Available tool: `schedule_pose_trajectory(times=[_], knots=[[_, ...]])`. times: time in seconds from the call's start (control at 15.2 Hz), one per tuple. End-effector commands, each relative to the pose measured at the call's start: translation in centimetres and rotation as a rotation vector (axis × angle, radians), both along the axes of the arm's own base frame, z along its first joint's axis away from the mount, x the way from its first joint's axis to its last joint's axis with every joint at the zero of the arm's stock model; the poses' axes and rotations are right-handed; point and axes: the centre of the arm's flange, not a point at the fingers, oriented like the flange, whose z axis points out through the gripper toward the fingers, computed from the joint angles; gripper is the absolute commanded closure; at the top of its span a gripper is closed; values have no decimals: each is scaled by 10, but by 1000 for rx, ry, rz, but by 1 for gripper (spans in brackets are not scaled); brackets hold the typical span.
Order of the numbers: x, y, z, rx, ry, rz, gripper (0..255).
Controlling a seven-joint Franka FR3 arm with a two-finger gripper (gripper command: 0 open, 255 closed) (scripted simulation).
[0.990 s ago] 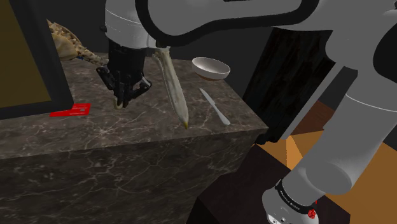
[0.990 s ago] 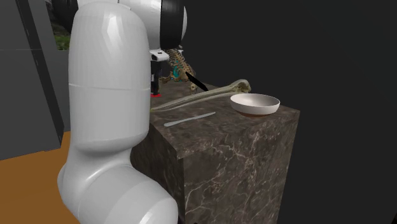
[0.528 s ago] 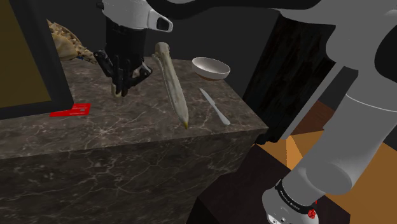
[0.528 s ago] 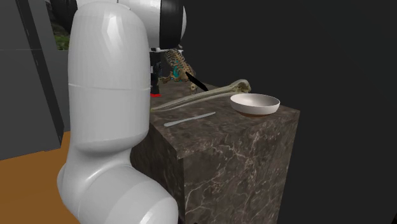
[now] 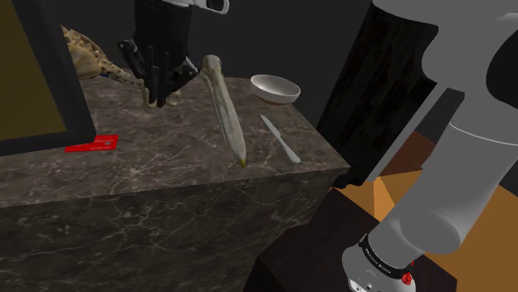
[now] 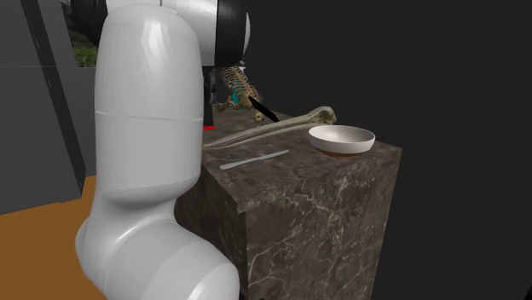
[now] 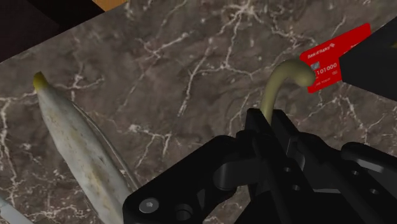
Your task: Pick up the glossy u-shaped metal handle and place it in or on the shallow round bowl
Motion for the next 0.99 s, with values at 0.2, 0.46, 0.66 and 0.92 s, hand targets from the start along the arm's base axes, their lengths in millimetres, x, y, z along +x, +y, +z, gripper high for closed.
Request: schedule_pose_trajectory(times=[0.2,0.46,0.66,0.92], knots=[[6,-26,16,0,0,0,255],[17,-78,15,0,0,0,255],[25,-117,14,0,0,0,255],[36,-168,13,0,0,0,255]])
